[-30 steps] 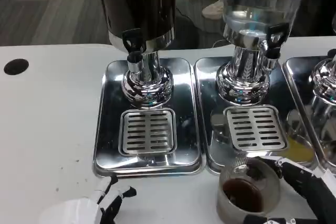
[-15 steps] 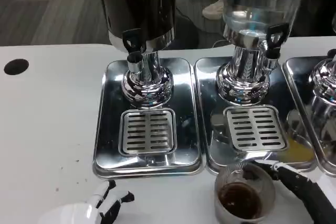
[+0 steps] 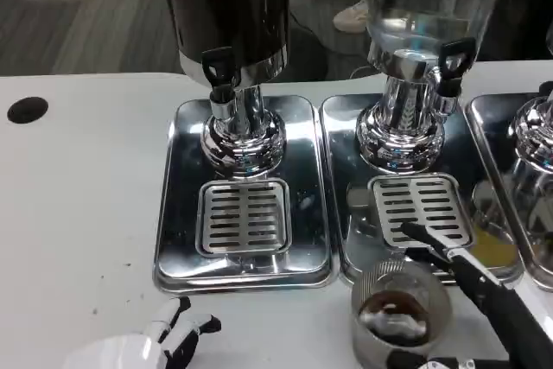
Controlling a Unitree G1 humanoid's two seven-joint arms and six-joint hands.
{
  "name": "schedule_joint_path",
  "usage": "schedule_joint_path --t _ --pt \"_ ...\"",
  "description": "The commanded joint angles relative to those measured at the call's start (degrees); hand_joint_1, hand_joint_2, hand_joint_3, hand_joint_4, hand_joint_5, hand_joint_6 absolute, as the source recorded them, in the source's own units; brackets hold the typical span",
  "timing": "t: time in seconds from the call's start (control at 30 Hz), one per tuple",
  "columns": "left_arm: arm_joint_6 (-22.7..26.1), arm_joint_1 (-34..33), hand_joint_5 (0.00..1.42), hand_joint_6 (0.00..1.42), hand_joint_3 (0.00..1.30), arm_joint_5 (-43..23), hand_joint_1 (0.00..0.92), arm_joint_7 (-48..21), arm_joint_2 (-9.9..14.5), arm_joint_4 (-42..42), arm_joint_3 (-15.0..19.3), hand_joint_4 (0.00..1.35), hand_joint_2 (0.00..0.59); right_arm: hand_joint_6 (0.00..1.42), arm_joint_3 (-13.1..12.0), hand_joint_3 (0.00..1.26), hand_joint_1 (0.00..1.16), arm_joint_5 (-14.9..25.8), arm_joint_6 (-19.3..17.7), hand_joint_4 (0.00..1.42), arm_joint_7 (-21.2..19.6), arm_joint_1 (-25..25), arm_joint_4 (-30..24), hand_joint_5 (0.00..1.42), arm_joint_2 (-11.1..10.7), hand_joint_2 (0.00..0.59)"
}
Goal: Grasp the cup under the faucet to collect the drink, then remove the cup.
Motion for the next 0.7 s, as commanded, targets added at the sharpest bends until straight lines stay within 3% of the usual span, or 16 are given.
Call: schedule_joint_path --t 0.03,0.17,0.3,0.37,0.5,0.6,0.7 --pt "-0.32 0.26 0.21 0.43 0.28 -0.87 0.000 0.96 0.37 -0.73 0.04 0.11 0.062 0.01 -0.23 0.14 0.54 5.70 0.99 0.08 1.58 1.48 -4.68 0.12 -0.47 0.133" --pt "-0.46 0.01 0.21 0.42 0.28 -1.33 0.000 1.08 0.44 -1.04 0.31 0.11 0.062 0.04 -0.16 0.18 0.41 14.15 4.49 0.09 4.51 3.32 -10.93 0.13 -0.63 0.206" --pt "-0.59 -0.58 0.21 0.42 0.28 -2.76 0.000 1.56 0.64 -0.75 0.86 0.11 0.062 0.05 -0.94 0.23 0.38 24.86 13.30 0.12 7.68 5.73 -20.89 0.14 -1.89 0.380" --pt "-0.98 -1.15 0.21 0.42 0.28 -4.03 0.000 2.51 0.96 -0.19 1.36 0.11 0.062 0.05 -3.31 0.24 0.39 24.82 15.97 0.12 7.37 5.52 -23.46 0.12 -2.86 0.452" --pt "-1.66 -1.69 0.21 0.42 0.26 -5.30 0.000 4.37 1.51 0.38 1.92 0.11 0.063 0.00 -8.36 0.24 0.43 17.68 18.55 0.09 5.00 3.71 -23.94 0.06 -4.31 0.523" --pt "-2.51 -2.08 0.19 0.40 0.25 -4.62 0.000 5.74 1.88 -0.15 2.42 0.10 0.063 0.00 -11.03 0.24 0.45 7.49 18.67 0.07 1.87 1.09 -20.93 0.04 -6.13 0.540" --pt "-3.12 -2.60 0.17 0.36 0.23 -2.77 0.000 6.68 2.03 -0.80 2.91 0.09 0.065 0.00 -11.87 0.23 0.47 -2.06 18.31 0.05 -1.54 -0.23 -18.76 0.02 -7.37 0.549"
